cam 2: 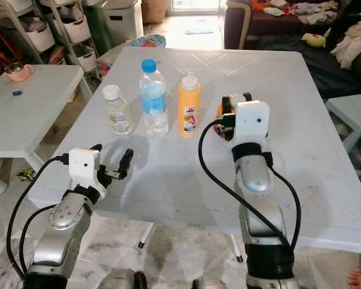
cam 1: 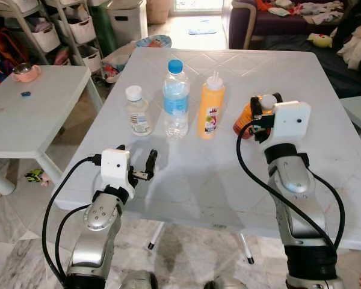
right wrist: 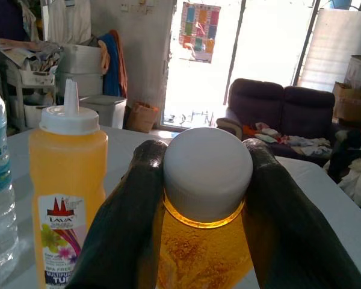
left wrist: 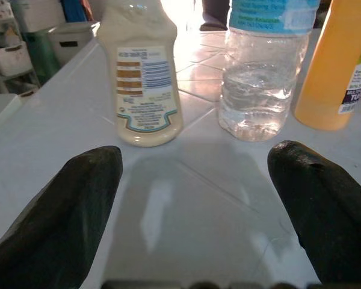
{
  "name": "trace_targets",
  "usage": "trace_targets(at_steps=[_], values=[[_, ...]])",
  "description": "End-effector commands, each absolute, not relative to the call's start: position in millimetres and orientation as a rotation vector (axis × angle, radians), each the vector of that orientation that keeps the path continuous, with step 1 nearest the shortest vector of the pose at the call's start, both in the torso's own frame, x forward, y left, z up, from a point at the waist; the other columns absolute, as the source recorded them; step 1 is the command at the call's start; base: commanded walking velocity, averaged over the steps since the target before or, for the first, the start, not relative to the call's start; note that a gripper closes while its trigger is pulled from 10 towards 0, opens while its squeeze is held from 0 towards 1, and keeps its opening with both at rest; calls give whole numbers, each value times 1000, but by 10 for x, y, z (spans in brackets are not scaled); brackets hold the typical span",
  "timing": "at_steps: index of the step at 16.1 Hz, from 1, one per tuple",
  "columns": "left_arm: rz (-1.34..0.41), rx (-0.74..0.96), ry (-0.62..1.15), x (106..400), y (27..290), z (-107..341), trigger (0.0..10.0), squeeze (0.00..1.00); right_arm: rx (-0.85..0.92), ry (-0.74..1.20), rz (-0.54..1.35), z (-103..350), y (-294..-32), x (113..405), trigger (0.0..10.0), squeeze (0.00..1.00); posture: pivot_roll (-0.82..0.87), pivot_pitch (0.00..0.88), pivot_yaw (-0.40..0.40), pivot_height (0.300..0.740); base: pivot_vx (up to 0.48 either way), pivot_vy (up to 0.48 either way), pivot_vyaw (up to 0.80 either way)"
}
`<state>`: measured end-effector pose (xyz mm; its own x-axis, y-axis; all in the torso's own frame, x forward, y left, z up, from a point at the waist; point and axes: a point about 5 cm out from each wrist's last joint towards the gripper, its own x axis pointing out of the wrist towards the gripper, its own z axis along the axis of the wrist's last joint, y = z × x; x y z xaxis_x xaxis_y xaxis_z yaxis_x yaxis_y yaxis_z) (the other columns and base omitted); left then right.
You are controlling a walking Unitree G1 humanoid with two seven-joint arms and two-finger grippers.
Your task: Restocking fridge
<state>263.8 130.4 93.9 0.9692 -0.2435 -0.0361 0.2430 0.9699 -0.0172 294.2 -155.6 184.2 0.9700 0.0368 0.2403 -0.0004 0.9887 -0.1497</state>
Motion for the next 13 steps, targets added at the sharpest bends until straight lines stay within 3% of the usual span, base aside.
trace_targets(at_steps=[1,13], values=[[-247,-4,54,2653,1296,908,10000,0,-141,-254,33,1897,-1536,2973,10000,0,-78,0,46,740,-259,0,0],[-254,-4,58,2678,1245,868,10000,0,24,-277,193,1918,-1347,2955,10000,0,-80,0,31,740,-262,0,0]])
